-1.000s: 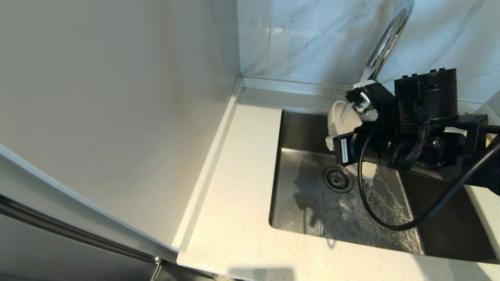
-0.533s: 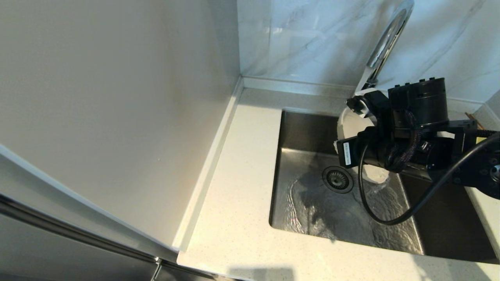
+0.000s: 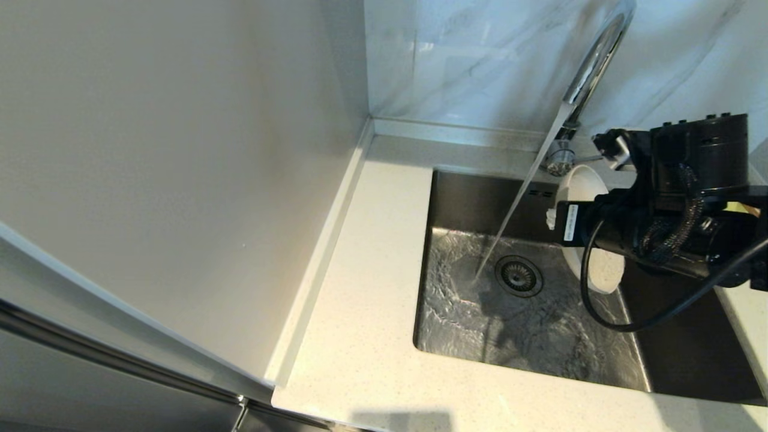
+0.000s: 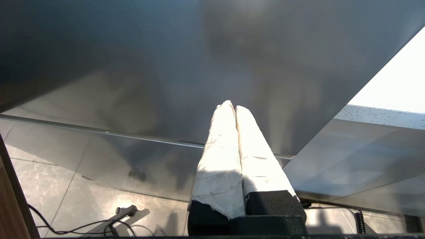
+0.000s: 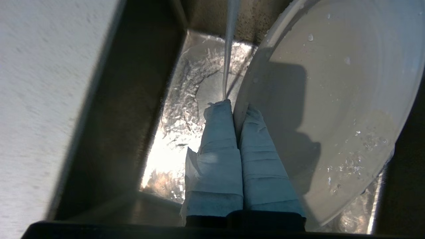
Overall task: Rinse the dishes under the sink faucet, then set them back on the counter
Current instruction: Rinse the plate
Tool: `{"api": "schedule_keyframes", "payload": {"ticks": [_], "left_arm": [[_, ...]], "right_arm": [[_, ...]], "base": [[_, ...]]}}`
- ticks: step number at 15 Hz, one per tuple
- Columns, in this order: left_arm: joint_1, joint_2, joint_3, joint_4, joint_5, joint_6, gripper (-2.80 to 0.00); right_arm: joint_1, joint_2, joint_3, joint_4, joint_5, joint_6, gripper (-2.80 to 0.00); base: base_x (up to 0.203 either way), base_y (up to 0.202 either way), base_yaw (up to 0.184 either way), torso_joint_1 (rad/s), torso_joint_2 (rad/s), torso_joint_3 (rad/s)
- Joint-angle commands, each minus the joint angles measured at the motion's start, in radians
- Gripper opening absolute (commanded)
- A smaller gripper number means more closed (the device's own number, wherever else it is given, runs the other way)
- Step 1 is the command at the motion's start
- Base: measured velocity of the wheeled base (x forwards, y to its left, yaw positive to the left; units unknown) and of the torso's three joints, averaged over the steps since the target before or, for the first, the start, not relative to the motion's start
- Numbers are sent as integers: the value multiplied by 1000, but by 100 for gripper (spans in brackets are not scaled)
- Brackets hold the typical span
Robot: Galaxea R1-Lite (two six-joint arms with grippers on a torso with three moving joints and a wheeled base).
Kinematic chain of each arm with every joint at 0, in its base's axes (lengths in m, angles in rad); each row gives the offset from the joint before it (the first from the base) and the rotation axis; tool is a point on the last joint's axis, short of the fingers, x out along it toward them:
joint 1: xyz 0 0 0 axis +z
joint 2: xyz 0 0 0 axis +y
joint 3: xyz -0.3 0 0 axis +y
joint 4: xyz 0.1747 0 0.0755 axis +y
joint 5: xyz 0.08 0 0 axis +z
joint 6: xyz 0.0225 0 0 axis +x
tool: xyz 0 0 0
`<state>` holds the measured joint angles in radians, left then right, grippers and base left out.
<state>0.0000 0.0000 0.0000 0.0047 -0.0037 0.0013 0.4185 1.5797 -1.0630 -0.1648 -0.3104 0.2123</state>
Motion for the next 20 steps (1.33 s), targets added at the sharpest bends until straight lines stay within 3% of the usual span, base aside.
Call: {"api": "schedule_keyframes", "payload": {"ticks": [1,5,8,11,14,15,18,20], "left_arm": [[0,0,0,0,-1,0,-280],[0,0,0,0,0,0,-280],[0,0,0,0,0,0,-280],[0,0,0,0,-1,0,-280],[0,0,0,0,-1,0,-280],[0,0,0,0,-1,0,-280],[0,0,0,0,0,0,-280],[0,0,0,0,-1,0,-280]], "right_arm": [[-4,-77,13,1,11,38,-280],[-30,-216,43,5,36,190,-280],[-151,-316,18,82,151,381,-280],[-303,-396,-59,188,474,680,-280],[-485,-418,-90,191,851,951,-280],[-508,-414,-61,162,902,1011,-280],[-511,-371,176,-13,927,1030,-280],[-510,-302,307,-221,942,1022,-280]], "base": [[0,0,0,0,0,0],[0,0,0,0,0,0],[0,0,0,0,0,0],[0,0,0,0,0,0],[0,0,0,0,0,0],[0,0,0,0,0,0],[0,0,0,0,0,0],[0,0,0,0,0,0]]}}
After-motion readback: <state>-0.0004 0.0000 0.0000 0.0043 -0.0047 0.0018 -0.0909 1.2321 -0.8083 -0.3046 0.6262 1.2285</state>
